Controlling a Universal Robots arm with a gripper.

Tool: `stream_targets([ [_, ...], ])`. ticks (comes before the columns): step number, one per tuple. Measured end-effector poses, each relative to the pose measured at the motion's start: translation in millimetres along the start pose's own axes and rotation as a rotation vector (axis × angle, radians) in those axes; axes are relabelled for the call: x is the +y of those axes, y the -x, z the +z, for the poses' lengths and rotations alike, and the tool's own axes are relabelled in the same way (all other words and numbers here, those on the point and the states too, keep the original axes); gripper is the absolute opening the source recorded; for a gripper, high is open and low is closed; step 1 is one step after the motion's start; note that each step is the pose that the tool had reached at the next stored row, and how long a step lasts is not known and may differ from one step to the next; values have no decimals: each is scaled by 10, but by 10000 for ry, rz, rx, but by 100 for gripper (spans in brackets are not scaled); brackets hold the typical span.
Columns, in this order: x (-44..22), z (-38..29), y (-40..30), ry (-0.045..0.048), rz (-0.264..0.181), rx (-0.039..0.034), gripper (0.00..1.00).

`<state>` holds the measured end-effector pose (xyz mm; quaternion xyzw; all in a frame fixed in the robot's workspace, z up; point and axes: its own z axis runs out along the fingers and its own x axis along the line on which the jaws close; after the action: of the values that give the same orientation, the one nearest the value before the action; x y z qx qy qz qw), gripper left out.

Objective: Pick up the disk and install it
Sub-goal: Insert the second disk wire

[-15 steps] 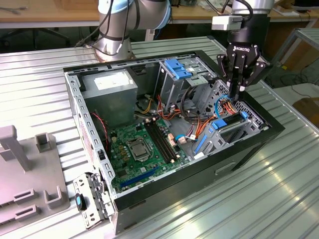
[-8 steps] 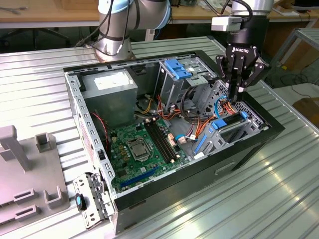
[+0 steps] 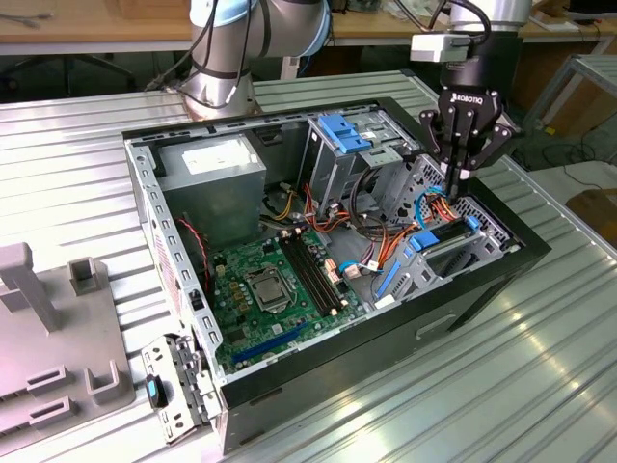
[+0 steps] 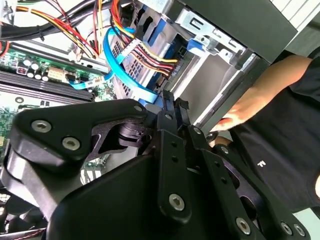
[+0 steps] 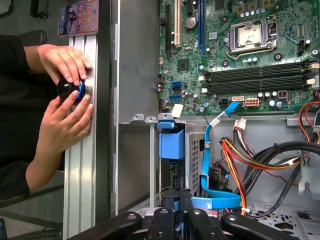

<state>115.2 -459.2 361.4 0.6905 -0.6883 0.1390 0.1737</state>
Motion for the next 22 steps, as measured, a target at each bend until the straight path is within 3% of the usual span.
stream_targets([
  [1, 2, 22, -41, -5, -11, -167, 16],
  [3, 5, 67, -120, -11, -31, -596, 16],
  [7, 8, 136, -230, -17, -52, -948, 16],
  [9, 13, 164, -273, -21, -64, -1178, 16],
  [10, 19, 183, -301, -26, -80, -1377, 16],
  [12, 25, 208, -338, -34, -102, -1647, 16],
  [15, 34, 261, -418, -53, -155, -2185, 16],
  [18, 35, 301, -475, -59, -174, -2296, 16],
  [22, 35, 309, -485, -62, -181, -2306, 16],
])
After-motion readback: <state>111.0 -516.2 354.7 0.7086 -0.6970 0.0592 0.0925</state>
